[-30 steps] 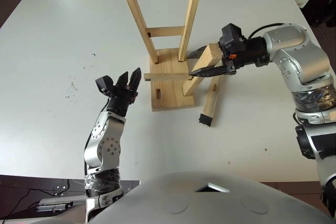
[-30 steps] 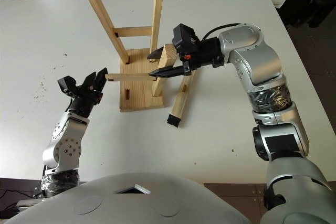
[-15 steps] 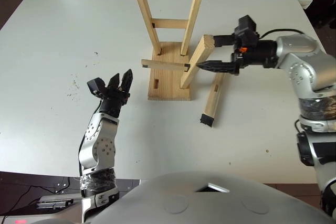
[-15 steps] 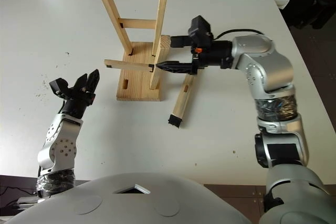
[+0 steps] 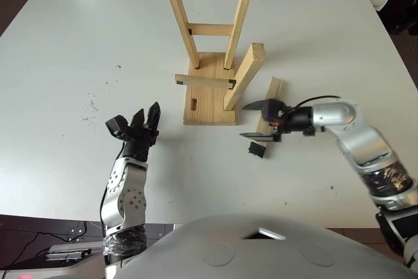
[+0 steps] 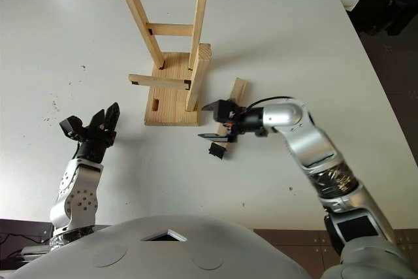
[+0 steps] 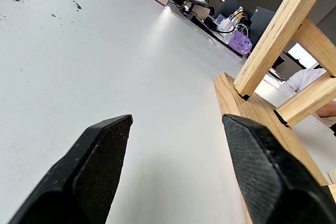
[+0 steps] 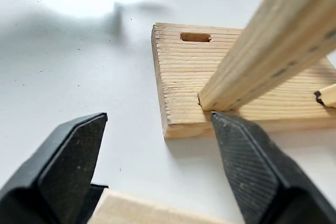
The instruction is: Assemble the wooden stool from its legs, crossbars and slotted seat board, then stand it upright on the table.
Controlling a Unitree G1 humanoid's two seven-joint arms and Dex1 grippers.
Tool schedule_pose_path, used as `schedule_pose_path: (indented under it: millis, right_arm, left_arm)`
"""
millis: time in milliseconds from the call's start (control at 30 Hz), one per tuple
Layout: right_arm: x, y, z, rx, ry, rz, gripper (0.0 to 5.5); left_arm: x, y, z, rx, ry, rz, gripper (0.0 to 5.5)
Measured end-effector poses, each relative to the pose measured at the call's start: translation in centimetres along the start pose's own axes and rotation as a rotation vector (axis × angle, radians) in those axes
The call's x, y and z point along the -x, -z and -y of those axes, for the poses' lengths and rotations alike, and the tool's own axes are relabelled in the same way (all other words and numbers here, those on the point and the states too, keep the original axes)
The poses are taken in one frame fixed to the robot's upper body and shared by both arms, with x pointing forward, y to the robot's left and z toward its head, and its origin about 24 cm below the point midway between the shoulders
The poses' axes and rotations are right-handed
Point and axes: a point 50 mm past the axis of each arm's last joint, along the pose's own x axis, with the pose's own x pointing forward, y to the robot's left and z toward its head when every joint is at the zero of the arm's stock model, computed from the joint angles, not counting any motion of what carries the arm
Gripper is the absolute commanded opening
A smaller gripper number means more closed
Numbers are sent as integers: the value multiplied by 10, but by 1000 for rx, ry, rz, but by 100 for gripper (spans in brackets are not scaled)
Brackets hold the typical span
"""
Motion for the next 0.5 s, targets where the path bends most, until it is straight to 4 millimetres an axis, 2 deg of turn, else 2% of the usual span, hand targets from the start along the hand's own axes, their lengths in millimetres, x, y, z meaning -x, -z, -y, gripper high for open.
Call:
schedule_pose_path:
  millis: [133, 200, 300, 400, 500]
  right_arm:
    - [-14, 5, -12, 69, -31, -66, 365]
    - [-14, 12, -17, 80, -41, -94, 365]
    - [-4, 27, -13, 101, -29, -176, 365]
    - [6, 33, -4, 104, -2, -197, 365]
    - [25, 41, 7, 110, 32, -247, 365]
  left_arm:
    - [3, 7, 3, 1, 3, -30, 318]
    - [1, 7, 5, 3, 10, -32, 318]
    - [-1, 8, 6, 9, 12, -35, 318]
    - [-3, 10, 6, 17, 9, -26, 318]
    - [-3, 12, 7, 32, 2, -16, 318]
